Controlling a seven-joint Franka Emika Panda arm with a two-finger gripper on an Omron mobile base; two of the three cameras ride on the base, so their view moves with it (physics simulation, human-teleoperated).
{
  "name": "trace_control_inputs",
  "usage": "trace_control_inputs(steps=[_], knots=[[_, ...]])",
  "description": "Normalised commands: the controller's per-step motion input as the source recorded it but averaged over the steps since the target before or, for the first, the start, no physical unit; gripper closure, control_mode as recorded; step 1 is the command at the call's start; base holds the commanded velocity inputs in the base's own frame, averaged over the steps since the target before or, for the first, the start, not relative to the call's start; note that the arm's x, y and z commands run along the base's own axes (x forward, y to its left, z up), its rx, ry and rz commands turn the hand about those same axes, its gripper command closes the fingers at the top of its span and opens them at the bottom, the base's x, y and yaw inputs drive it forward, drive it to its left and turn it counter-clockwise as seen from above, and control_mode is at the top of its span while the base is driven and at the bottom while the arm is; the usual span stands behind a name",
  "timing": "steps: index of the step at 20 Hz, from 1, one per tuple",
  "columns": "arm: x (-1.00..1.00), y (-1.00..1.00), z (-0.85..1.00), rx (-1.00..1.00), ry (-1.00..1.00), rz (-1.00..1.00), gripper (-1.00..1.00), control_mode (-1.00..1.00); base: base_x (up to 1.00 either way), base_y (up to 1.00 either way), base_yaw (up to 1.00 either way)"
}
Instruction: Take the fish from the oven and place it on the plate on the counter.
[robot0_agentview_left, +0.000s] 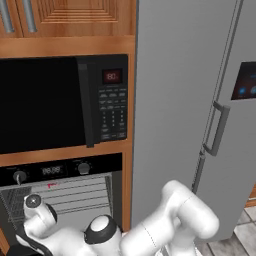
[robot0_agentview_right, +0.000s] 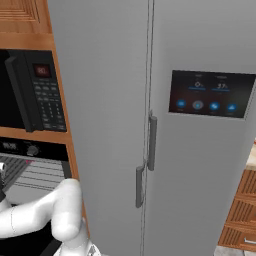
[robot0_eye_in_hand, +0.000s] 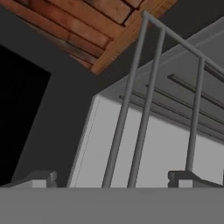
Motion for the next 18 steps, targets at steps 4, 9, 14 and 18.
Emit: trace_control_inputs(steps=[4,9,14,18], knots=[[-0.99,0.00,-1.00,-0.01,0.06,0.00,-1.00,-1.00,0.00,0.00,0.00],[-1.00,0.00,-1.00,-0.02,0.02,0.00,-1.00,-1.00,0.00,0.00,0.00],[-1.00,0.00,-1.00,-0.03,0.00,0.00,-1.00,-1.00,0.00,0.00,0.00],[-1.00,0.00,-1.00,-0.02,0.00,0.00,-1.00,-1.00,0.00,0.00,0.00]])
